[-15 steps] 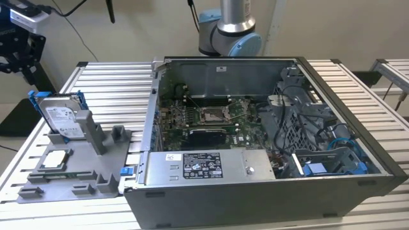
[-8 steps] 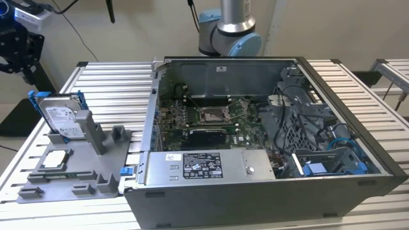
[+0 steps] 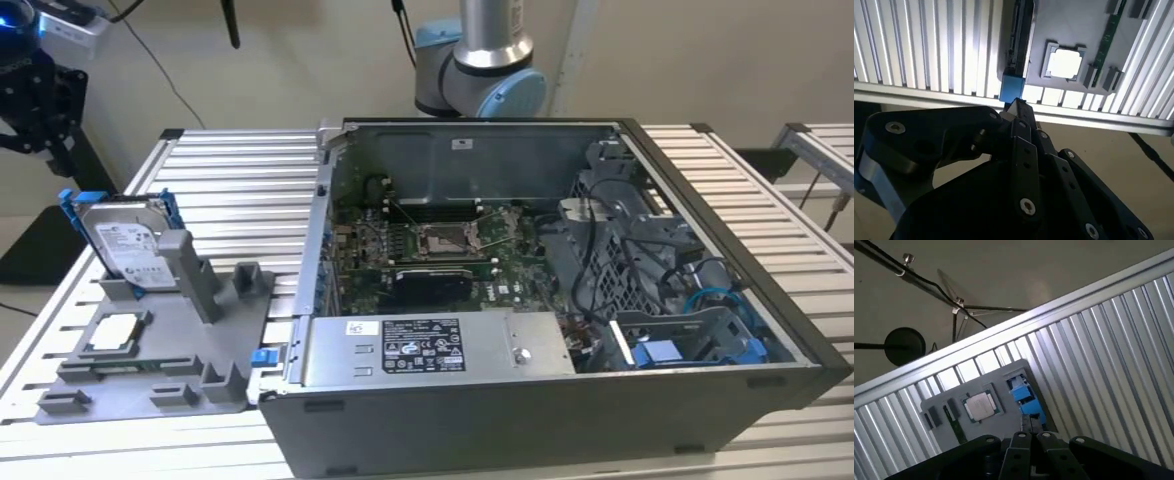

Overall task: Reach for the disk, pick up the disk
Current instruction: 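Pick up the disk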

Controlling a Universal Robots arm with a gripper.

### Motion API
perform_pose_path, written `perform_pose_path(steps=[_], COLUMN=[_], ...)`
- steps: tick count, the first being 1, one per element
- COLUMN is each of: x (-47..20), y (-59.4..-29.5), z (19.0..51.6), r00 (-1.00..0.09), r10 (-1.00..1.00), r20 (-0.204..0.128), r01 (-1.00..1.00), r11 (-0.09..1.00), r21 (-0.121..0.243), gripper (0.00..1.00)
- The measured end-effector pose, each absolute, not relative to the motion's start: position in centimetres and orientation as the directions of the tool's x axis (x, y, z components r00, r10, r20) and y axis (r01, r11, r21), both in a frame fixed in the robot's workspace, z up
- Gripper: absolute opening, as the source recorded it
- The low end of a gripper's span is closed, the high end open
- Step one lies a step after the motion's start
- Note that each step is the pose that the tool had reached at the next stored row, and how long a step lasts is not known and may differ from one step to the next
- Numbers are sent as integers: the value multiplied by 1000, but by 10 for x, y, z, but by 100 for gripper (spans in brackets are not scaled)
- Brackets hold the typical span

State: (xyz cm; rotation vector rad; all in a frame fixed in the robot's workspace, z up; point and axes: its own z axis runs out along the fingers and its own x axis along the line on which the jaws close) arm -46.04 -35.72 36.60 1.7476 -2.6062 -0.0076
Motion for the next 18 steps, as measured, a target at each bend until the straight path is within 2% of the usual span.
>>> perform_pose_path(steps=[12,18], x=[-460,-457], y=[-357,-357], z=[365,365], r00=[-172,-109], r10=[-985,-994], r20=[-1,-1], r01=[-985,-994], r11=[172,109], r21=[3,2], gripper=[0,0])
